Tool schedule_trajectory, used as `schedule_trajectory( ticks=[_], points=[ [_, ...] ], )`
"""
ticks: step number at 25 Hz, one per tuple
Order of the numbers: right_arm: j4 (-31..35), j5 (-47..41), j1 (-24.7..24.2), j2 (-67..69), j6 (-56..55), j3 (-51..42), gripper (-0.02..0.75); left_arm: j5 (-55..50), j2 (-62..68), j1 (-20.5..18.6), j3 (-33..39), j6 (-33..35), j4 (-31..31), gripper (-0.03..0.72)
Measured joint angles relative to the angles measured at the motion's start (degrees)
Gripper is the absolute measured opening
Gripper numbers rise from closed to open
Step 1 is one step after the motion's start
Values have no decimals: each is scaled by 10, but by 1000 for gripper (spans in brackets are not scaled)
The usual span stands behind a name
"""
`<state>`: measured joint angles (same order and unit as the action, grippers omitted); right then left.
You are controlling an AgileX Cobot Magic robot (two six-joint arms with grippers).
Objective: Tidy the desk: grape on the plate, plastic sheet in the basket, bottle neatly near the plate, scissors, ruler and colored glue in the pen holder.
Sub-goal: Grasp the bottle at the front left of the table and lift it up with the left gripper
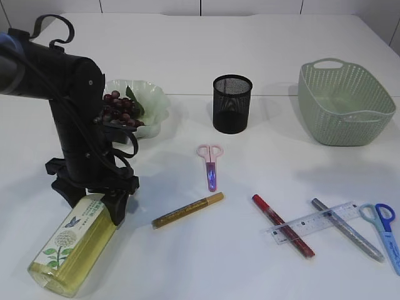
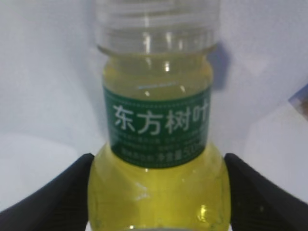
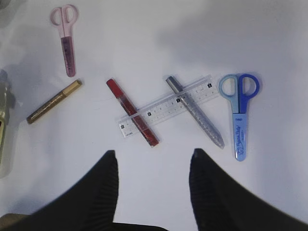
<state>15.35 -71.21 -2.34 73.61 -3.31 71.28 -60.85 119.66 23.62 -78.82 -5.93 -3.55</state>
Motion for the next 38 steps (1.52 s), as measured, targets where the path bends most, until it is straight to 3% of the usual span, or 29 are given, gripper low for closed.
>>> schedule_trajectory(
  ticks=[34,38],
  points=[
    [0,0,0,0,0,0,388,19,28,0,0,0,-6,578],
    [0,0,0,0,0,0,388,19,28,0,0,0,-6,547]
  ],
)
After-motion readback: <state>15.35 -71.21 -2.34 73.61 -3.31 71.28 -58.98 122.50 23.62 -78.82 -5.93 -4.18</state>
